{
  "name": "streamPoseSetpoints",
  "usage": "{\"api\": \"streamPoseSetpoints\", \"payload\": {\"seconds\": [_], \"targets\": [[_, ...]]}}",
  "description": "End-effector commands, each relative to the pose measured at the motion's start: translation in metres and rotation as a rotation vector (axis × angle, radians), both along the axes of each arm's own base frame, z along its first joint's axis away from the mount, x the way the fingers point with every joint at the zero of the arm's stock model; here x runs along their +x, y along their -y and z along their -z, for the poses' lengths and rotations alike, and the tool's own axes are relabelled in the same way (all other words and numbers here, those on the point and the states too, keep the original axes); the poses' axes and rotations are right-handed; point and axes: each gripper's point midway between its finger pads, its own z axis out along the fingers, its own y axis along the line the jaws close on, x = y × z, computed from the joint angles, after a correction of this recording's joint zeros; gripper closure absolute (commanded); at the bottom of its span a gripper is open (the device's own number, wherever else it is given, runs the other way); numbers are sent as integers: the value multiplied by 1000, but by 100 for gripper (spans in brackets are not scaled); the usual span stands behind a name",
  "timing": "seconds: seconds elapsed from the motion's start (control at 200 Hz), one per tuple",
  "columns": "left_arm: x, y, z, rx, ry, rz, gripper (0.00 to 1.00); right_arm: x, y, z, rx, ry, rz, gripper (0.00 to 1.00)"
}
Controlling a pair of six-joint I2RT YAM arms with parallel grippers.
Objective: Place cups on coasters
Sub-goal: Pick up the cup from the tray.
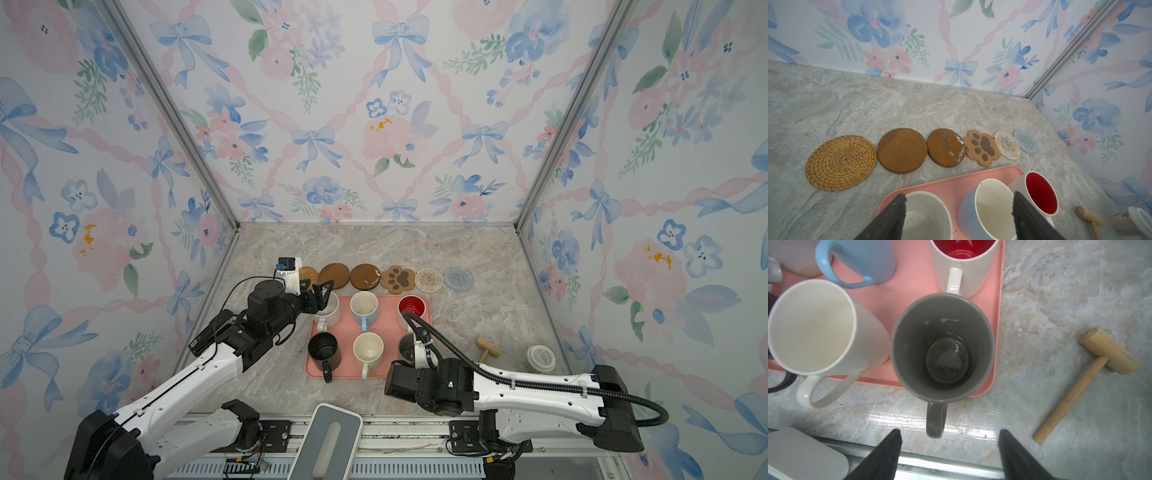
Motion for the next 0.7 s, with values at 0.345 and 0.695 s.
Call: {"api": "streamPoseSetpoints", "payload": {"seconds": [0.345, 0.695], "targets": [[3, 9, -2, -28, 5, 26, 23, 13, -6, 18, 1, -73, 6, 41], [6, 10, 4, -13, -5, 28, 23, 17, -12, 32, -15, -156, 4, 51]]}}
